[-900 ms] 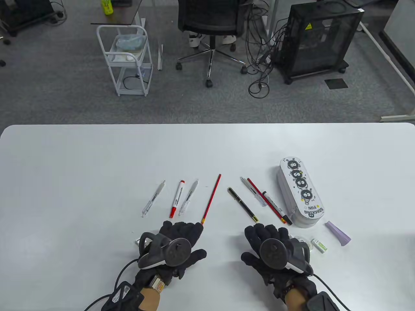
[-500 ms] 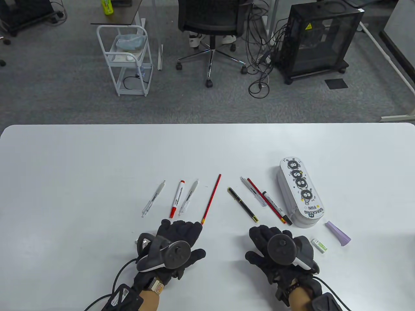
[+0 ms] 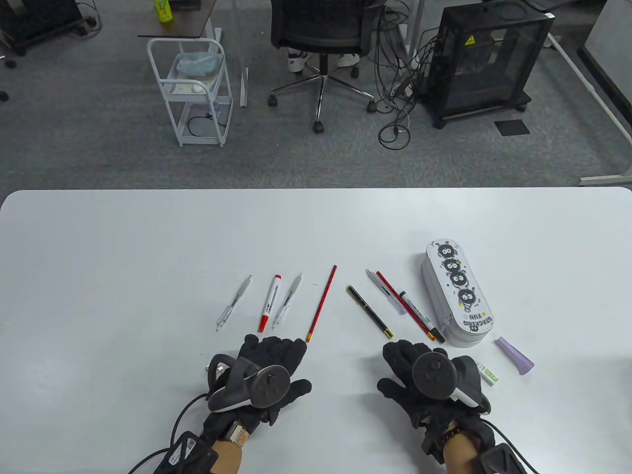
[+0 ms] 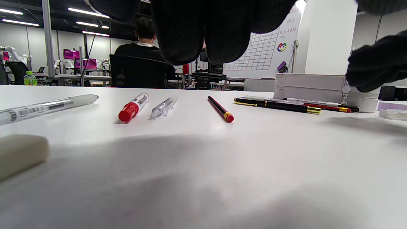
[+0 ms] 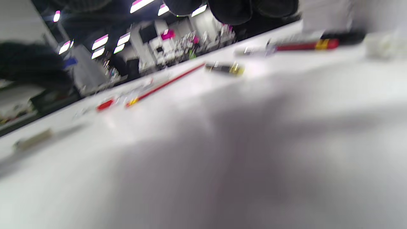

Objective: Pack double-layer zippered pencil case

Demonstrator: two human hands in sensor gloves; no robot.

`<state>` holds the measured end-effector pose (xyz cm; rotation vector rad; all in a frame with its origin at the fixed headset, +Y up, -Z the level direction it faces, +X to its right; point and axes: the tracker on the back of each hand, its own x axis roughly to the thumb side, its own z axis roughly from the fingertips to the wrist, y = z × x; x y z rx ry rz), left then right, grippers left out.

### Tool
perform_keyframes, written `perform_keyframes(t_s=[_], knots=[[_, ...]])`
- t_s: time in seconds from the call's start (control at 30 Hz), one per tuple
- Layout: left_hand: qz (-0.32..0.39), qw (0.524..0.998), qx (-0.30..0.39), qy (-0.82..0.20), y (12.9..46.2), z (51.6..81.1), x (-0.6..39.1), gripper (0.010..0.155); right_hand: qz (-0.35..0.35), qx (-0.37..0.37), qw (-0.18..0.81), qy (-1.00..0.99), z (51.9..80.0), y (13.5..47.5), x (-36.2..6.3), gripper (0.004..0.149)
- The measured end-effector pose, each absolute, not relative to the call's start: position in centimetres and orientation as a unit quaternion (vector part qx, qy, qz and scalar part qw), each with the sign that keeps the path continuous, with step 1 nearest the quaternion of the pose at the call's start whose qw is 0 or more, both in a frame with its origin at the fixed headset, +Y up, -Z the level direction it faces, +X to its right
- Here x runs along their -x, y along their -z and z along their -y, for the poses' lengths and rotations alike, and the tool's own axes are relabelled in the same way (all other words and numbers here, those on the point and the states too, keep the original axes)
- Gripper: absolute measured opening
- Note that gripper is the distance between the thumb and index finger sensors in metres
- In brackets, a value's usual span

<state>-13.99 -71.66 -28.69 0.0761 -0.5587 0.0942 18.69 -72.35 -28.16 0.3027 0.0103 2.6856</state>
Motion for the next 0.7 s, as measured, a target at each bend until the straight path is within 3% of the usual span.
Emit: perform_keyframes(t_s=[0.17,0.27,0.37,0.43,0.53,0.7], knots=[[0.277,0.959,-0.037,-0.044,28.7,71.7,13.8,0.076,0.095,0.042,0.210,-0.972,70.4,30.2,-24.1,0.087],[0.279,0.959,-0.035,-0.043,28.8,71.8,13.5,0.076,0.073,0.130,0.161,-0.976,70.3,32.0,-27.0,0.097],[0.281,0.959,-0.029,-0.031,28.9,72.0,13.3,0.075,-0.001,0.199,0.133,-0.971,71.2,34.1,-28.4,0.108],[0.282,0.959,-0.022,-0.021,29.1,72.1,13.4,0.075,-0.043,0.214,0.143,-0.965,71.7,35.1,-28.5,0.114],[0.279,0.960,-0.014,-0.031,29.3,72.3,13.6,0.075,-0.049,0.218,0.189,-0.956,72.4,36.3,-27.8,0.116],[0.271,0.962,-0.001,-0.038,29.5,72.3,14.0,0.075,-0.053,0.250,0.174,-0.951,73.8,37.0,-28.1,0.114]])
